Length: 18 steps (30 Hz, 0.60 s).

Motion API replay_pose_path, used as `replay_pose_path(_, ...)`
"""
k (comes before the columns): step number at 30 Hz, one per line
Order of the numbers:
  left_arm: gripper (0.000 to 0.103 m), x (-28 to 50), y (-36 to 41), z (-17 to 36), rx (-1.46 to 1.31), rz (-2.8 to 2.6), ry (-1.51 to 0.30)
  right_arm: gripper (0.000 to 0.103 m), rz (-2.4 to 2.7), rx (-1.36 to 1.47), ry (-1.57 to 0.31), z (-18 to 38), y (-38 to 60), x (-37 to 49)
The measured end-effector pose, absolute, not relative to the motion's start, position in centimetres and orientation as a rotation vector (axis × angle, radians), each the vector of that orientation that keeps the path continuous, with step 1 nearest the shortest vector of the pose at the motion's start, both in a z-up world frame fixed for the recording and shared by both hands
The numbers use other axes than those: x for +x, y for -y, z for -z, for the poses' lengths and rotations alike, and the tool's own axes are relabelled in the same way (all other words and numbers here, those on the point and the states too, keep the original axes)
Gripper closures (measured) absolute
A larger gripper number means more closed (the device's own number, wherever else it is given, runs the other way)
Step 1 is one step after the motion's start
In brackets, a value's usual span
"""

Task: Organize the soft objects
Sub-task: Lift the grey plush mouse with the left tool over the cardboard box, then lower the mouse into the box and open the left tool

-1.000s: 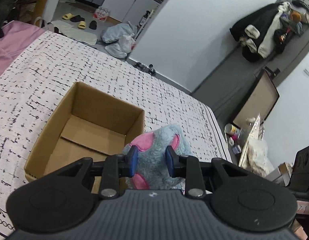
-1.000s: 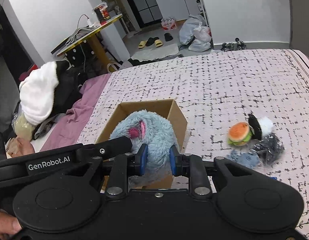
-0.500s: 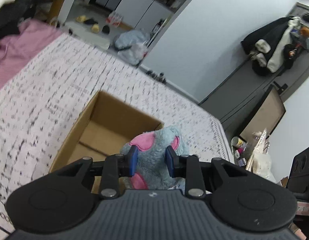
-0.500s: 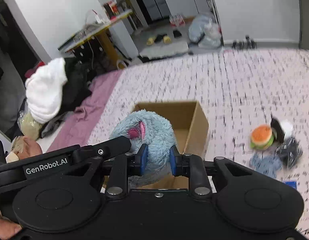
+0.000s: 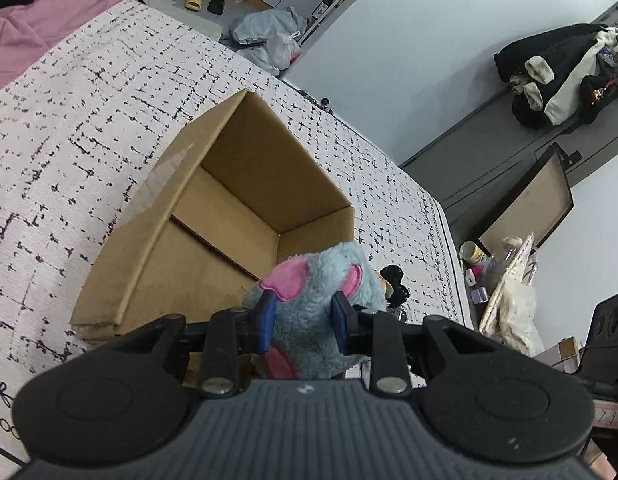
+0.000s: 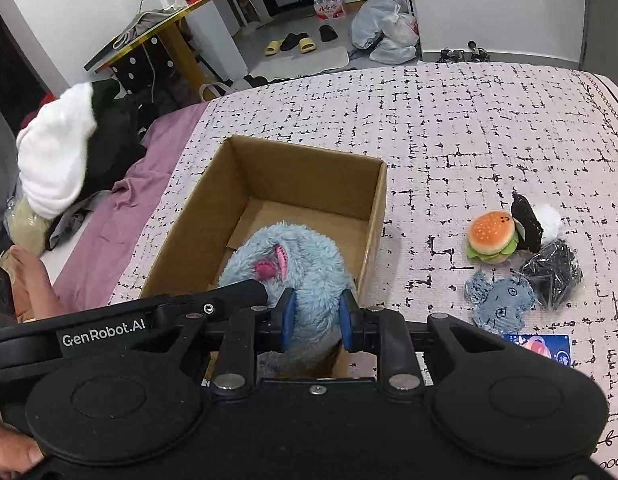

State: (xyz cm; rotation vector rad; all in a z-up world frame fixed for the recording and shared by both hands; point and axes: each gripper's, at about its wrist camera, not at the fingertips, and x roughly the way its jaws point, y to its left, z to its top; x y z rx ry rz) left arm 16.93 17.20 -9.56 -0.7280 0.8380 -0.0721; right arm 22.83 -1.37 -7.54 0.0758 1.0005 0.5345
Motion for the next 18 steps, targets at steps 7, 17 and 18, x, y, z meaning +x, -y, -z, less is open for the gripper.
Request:
replay_pose_path(7,0.075,17.2,-18.1,11.6,-0.843,0.077,-0.877,0.076,-0.55,0.033,-0.988,6.7,0.5,22.6)
replay_pose_path(17,0.074,17.8,-16.6,12.1,-0.85,0.112,-0.915,0.072,-0.526,0.004,-0.994,6.4,1.9,22.8)
replay_pose_path(18,0.074,17.8,-16.5,12.1,-0.841,0.106,-0.92,0.072,-0.527,0.006,-1.0,6.5,1.9,22.8)
